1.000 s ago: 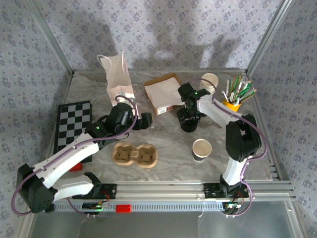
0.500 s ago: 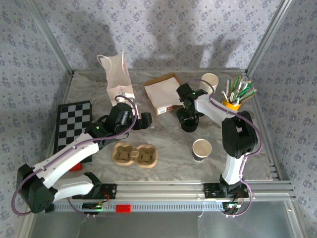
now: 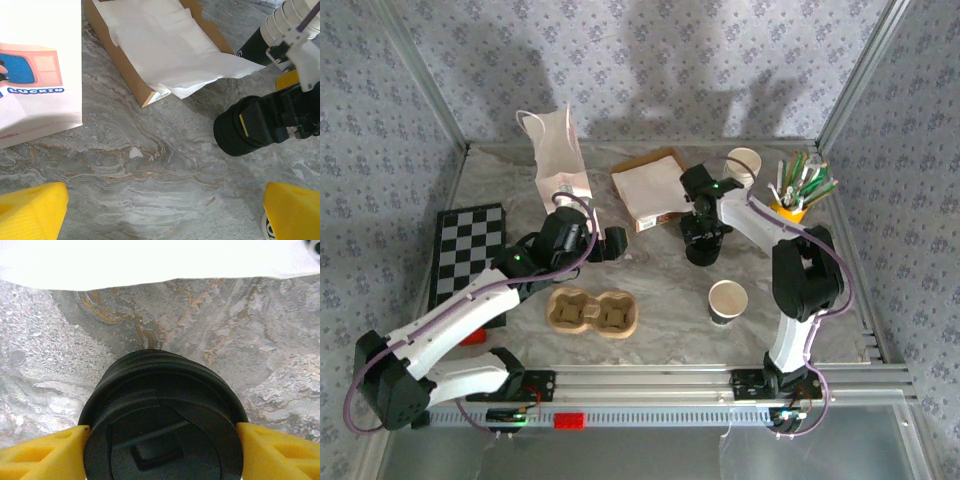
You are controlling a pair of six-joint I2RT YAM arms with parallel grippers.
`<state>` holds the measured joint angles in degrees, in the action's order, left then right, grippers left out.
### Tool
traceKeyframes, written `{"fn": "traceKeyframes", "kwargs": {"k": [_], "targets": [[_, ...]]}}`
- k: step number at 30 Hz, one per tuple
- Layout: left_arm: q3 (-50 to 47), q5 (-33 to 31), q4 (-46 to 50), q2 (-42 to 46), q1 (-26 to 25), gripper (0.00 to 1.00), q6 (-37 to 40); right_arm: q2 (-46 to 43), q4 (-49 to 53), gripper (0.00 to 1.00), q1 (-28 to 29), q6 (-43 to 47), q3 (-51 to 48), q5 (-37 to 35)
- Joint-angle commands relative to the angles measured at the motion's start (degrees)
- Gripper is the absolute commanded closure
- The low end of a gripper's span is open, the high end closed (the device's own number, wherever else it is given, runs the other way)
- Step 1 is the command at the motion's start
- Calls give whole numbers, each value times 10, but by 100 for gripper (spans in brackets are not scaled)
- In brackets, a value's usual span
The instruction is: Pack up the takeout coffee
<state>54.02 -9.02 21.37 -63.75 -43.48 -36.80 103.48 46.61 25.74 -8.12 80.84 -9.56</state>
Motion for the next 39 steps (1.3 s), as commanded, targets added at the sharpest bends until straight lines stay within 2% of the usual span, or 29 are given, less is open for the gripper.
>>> {"fn": "traceKeyframes", "kwargs": {"k": [1,7,12,20,29,39], "targets": [[11,6,0,4,4,0,-7,-45,24,27,-15,-17,19,23],[14,14,2,7,4,0,-14,-77,58,27,-35,-41,27,46],[9,44,-6,10,2,0,-37,-126,129,27,-40,-78,33,54],[-3,56,-14,10,-30,0,-55,-253,209,28,-38,-155,-34,53],[-24,54,-39,8,-68,0,-83,-372,245,29,22,-262,-145,58],[-24,57,-55,-21,-86,0,-100,-392,224,29,75,-312,-206,42]]}}
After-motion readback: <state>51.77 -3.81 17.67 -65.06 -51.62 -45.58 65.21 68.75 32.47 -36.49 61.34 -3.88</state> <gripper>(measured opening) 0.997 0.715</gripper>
